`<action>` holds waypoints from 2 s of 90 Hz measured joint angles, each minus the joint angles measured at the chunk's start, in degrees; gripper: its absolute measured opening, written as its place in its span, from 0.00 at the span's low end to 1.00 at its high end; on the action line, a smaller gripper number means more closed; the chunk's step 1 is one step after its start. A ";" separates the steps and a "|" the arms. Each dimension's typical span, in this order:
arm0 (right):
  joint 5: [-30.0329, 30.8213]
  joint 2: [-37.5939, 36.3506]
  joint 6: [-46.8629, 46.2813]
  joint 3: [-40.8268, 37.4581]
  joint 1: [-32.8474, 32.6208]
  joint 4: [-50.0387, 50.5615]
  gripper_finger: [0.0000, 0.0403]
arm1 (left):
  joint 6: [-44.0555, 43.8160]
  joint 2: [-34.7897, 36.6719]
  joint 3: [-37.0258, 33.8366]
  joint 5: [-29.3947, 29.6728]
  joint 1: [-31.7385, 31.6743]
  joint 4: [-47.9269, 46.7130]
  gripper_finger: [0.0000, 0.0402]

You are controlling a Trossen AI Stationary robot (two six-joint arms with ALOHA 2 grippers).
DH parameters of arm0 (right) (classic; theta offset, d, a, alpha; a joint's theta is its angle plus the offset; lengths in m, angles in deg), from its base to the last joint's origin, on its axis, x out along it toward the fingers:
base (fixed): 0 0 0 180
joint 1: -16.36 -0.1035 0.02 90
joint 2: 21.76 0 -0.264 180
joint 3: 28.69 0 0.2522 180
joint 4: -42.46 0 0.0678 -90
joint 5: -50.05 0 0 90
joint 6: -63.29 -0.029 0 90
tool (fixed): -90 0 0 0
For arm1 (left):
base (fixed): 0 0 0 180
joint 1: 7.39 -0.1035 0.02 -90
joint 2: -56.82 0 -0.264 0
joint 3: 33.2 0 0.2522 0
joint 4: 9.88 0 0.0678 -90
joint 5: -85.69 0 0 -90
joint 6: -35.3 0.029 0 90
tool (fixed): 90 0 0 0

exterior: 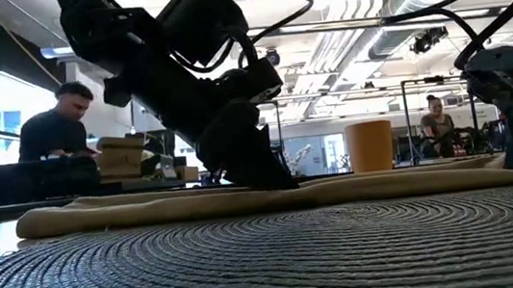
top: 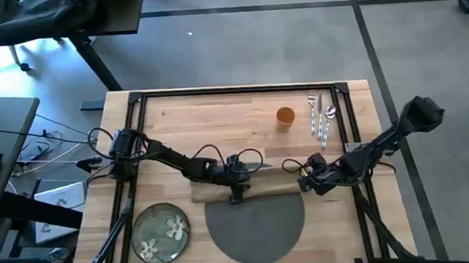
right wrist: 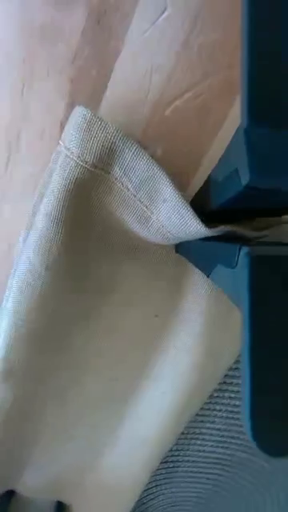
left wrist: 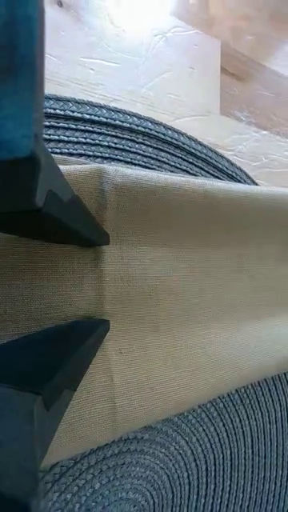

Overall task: Set table place
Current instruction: Fold the brown napkin

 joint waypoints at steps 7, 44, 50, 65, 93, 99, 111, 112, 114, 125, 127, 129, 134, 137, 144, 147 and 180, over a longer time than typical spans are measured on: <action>-1.01 -1.02 0.00 1.39 -0.01 3.20 0.00 | 0.02 -0.02 0.00 -0.02 -0.04 0.11 0.36; 3.92 -5.84 10.18 19.62 3.61 20.35 0.00 | 0.00 -0.02 -0.02 0.78 -0.04 0.11 0.36; 5.77 -5.67 13.44 21.96 4.80 18.89 0.00 | 0.00 -0.02 -0.02 0.94 -0.04 0.20 0.36; 7.48 -4.79 22.14 24.57 7.77 8.79 0.00 | 0.05 -0.02 -0.04 1.11 -0.07 0.60 0.36; 3.94 -0.81 28.11 24.84 10.19 -2.82 0.00 | -2.04 10.99 -0.09 2.31 -0.02 -10.66 0.36; 3.84 -0.34 28.11 24.84 10.19 -3.97 0.00 | -4.23 15.71 -0.09 2.40 0.52 -17.57 0.36; 3.79 0.96 28.54 24.84 10.19 -9.42 0.00 | -8.67 22.54 -0.66 2.48 2.66 -31.40 0.36; 3.81 1.11 28.58 24.84 10.19 -10.00 0.00 | -9.07 22.91 -0.90 2.54 2.87 -32.23 0.36; 3.85 1.43 28.85 24.84 10.21 -11.15 0.00 | -9.80 23.42 -1.61 2.68 3.36 -33.16 0.36; 3.82 4.24 29.79 24.84 10.86 -16.67 0.00 | -11.57 23.44 -7.31 3.20 5.58 -29.62 0.36; 3.82 4.92 29.90 24.84 11.03 -17.86 0.00 | -11.76 23.12 -8.25 3.54 5.84 -27.98 0.36; 3.82 5.59 29.99 24.84 11.26 -19.04 0.00 | -12.05 22.83 -9.07 3.87 6.03 -26.26 0.36; 3.61 7.51 30.02 24.86 11.79 -21.93 0.00 | -12.87 21.84 -10.41 3.92 6.29 -23.34 0.36; 3.28 8.79 30.02 24.84 12.15 -23.70 0.00 | -13.18 21.17 -10.95 3.60 6.26 -22.24 0.36; 2.52 11.79 30.02 24.84 12.98 -28.39 0.00 | -13.51 19.67 -11.32 2.58 6.00 -21.43 0.36; 2.39 12.98 30.02 24.85 13.32 -30.36 0.00 | -13.46 19.10 -11.32 2.49 5.90 -20.87 0.36; -0.72 24.78 29.38 24.85 16.48 -51.87 0.00 | -13.28 18.08 -10.40 3.21 4.95 -21.52 0.36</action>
